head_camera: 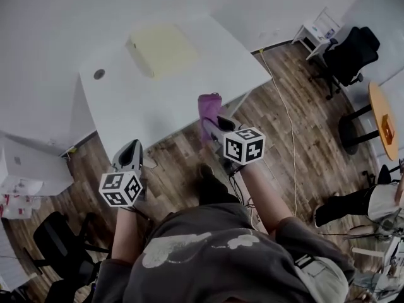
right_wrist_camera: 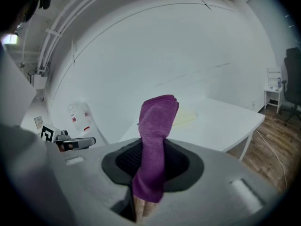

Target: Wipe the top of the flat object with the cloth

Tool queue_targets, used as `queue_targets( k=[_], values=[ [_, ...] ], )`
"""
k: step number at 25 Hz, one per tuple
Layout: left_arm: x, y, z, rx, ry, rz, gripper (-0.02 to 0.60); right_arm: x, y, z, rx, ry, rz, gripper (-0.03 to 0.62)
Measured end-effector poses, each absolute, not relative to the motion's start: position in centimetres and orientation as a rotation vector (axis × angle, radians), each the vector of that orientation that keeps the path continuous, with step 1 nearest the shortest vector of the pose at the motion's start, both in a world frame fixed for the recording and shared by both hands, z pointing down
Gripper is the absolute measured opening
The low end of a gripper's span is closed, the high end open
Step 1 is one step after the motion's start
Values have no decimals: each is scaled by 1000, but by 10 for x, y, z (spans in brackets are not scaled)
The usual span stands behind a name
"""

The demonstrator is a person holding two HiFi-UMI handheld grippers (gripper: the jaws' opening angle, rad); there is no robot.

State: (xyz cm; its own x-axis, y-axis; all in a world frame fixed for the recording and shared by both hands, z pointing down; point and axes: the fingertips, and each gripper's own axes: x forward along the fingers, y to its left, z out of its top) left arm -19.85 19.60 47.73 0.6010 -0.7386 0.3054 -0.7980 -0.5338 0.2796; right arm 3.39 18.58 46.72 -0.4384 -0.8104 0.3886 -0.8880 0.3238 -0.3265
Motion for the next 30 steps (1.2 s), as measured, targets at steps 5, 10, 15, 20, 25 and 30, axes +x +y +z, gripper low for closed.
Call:
queue_targets(
  k=[5, 10, 15, 20, 25, 30],
  values=[
    [-169, 158, 477, 2373, -1307, 226, -5, 70, 133, 466, 1498, -2454, 782, 112],
    [-148, 125, 474, 2318, -1383, 232, -5, 95, 86, 468, 1431, -2480, 805, 112],
    [-129, 98, 473, 2267, -1461, 220, -5, 117, 48, 475, 1357, -2493, 810, 112],
    [-116, 85, 474, 2211, -1541, 199, -5, 126, 23, 480, 1256, -2530, 807, 112],
    [-106, 83, 473, 2154, -1624, 186, -5, 132, 2, 488, 1156, -2554, 810, 112],
    [-100, 80, 477, 2123, -1646, 201, -5, 131, -10, 494, 1113, -2561, 824, 112]
  ],
)
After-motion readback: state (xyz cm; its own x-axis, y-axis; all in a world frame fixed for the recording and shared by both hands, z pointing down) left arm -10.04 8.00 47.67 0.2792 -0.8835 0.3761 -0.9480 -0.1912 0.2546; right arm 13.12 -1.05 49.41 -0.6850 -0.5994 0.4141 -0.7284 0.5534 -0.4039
